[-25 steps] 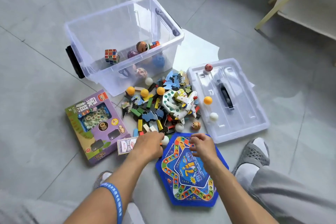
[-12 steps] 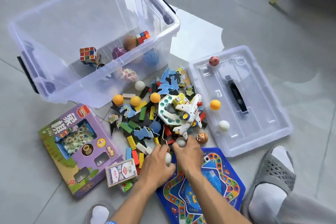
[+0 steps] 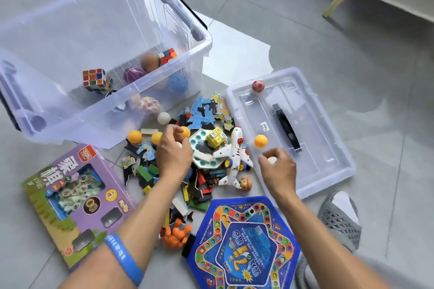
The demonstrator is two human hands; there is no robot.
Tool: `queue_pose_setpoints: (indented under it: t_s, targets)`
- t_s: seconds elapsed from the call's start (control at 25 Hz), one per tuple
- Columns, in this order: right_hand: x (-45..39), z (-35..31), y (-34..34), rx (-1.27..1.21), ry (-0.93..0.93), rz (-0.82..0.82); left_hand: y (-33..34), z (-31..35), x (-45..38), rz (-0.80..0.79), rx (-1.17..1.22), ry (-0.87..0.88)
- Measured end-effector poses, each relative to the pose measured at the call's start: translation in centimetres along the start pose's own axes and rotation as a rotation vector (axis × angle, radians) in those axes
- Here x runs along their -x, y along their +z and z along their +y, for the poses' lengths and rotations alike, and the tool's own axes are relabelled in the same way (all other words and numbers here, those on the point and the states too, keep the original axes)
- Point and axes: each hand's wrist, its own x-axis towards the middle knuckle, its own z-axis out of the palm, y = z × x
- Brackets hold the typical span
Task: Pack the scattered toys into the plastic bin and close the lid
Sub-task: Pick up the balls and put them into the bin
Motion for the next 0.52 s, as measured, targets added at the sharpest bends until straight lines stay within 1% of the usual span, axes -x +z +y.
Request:
queue_pose_setpoints:
  t_s: [0.04,0.12,0.16,0.2,0.24,0.28,0.32,0.36,0.4,0.44,0.48,0.52]
  targets:
    - [-2.0,-0.6,-0.4,0.110,-0.083,-0.029,0.0,0.1,-1.5,-0.070,-0.132,0.040]
    - [-5.1,-0.9,-0.3,0.384,-0.262,-0.131,0.2,-0.5,-3.5,-0.260,-0.402,0.146]
    - [-5.9,-0.7,0.3,0.521,-0.334,-0.179,0.4,-0.9,-4.1,-0.351,-0.477,0.193]
    - [-6.4,-0.6,1.0,0.613,-0.380,-0.232,0.6,-1.4,-4.6,-0.416,-0.503,0.223]
    - [-6.7,-0.3,1.7,0.666,-0.402,-0.277,0.9,-2.0,-5.0,-0.448,-0.499,0.245]
    - [-6.7,0.0,2.2,0.686,-0.397,-0.298,1.1,-2.5,-5.4,-0.453,-0.485,0.255]
    - [-6.6,0.1,2.5,0.666,-0.383,-0.273,1.2,-2.9,-5.5,-0.434,-0.462,0.245]
    - [-6.5,0.1,2.6,0.583,-0.329,-0.221,1.1,-3.1,-5.4,-0.409,-0.422,0.204]
    - [-6.4,-0.2,2.4,0.410,-0.227,-0.176,0.9,-3.2,-5.2,-0.380,-0.292,0.101]
    - [-6.1,-0.7,2.0,0.119,-0.077,-0.175,0.6,-3.0,-5.0,-0.360,-0.023,-0.100]
    - [-5.5,-1.6,1.3,-0.259,0.077,-0.222,0.0,-2.4,-4.5,-0.366,0.369,-0.352]
    - [-4.4,-2.9,0.6,-0.617,0.206,-0.303,-0.9,-1.7,-3.6,-0.383,0.778,-0.561]
